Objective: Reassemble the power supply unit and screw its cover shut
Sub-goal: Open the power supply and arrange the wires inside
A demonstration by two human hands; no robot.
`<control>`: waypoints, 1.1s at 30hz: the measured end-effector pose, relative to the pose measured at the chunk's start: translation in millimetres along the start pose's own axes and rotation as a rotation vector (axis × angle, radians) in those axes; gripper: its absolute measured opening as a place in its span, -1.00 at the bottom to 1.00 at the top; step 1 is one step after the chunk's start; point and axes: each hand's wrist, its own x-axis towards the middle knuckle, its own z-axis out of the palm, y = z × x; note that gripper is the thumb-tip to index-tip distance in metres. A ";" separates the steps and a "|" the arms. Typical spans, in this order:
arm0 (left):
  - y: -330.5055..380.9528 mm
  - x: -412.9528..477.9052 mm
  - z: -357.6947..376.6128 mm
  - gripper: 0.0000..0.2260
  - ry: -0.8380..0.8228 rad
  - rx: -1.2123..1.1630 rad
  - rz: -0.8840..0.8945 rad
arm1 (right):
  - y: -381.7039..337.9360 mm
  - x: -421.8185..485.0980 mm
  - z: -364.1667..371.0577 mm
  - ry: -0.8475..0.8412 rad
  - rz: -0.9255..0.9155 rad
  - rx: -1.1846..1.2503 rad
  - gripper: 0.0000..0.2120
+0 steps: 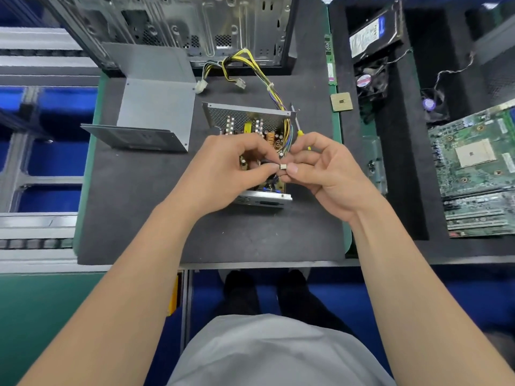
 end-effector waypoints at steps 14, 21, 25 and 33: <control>1.0 5.2 -0.9 -0.89 -0.013 0.074 0.005 | -5.0 0.0 -0.4 0.077 0.014 -0.205 -0.75; 3.9 16.9 1.2 -0.93 -0.051 0.180 0.001 | -9.7 4.4 -0.1 0.112 -0.088 -0.712 -0.75; 6.0 23.1 8.2 -0.92 -0.043 0.304 -0.011 | -14.7 0.5 -2.5 0.102 -0.082 -0.885 -0.64; 2.9 27.8 10.1 -0.89 -0.115 0.323 0.097 | 3.1 -4.8 1.1 0.112 -0.108 -0.945 -0.57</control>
